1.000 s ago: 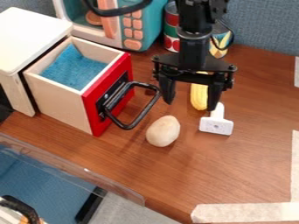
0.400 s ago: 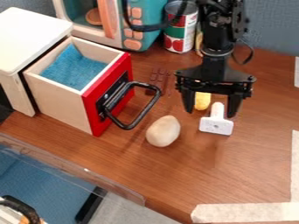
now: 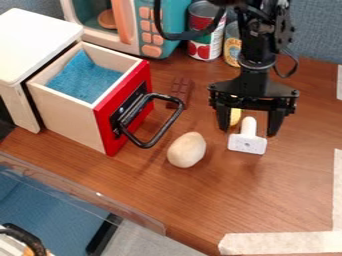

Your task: Picked the white object and placed it inside the drawer

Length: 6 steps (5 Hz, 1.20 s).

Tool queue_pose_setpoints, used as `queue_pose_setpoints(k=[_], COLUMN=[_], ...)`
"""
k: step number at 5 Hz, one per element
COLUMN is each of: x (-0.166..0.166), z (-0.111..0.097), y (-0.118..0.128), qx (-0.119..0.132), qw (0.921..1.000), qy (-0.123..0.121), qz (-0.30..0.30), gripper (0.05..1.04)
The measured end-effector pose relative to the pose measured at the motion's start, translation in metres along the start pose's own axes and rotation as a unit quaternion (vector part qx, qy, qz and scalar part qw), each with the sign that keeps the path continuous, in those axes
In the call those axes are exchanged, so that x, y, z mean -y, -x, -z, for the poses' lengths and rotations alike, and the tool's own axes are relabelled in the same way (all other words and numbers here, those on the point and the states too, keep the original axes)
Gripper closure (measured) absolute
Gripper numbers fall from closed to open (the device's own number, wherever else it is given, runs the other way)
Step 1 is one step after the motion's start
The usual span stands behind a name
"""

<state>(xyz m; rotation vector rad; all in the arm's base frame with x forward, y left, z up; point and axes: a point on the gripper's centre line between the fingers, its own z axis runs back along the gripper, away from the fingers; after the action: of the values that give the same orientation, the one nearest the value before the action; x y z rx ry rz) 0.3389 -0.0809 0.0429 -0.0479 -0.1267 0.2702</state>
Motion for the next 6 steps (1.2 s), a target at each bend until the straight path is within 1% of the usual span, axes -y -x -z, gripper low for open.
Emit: queue_pose_setpoints(k=[1, 3, 4, 5, 6], x=[0.0, 0.007, 0.007, 0.006, 0.007], z=[0.009, 0.016, 0.021, 0.022, 0.021], y=[-0.002, -0.006, -0.006, -0.007, -0.009], qx=[0.007, 0.011, 0.01, 0.012, 0.017], qw=[0.9999, 0.9999, 0.9998, 0.9997, 0.9995], qy=[-0.008, -0.01, -0.013, -0.014, -0.014], qz=[0.001, -0.005, -0.012, -0.017, -0.022], gripper=[0.083, 0.083, 0.129, 0.182, 0.183])
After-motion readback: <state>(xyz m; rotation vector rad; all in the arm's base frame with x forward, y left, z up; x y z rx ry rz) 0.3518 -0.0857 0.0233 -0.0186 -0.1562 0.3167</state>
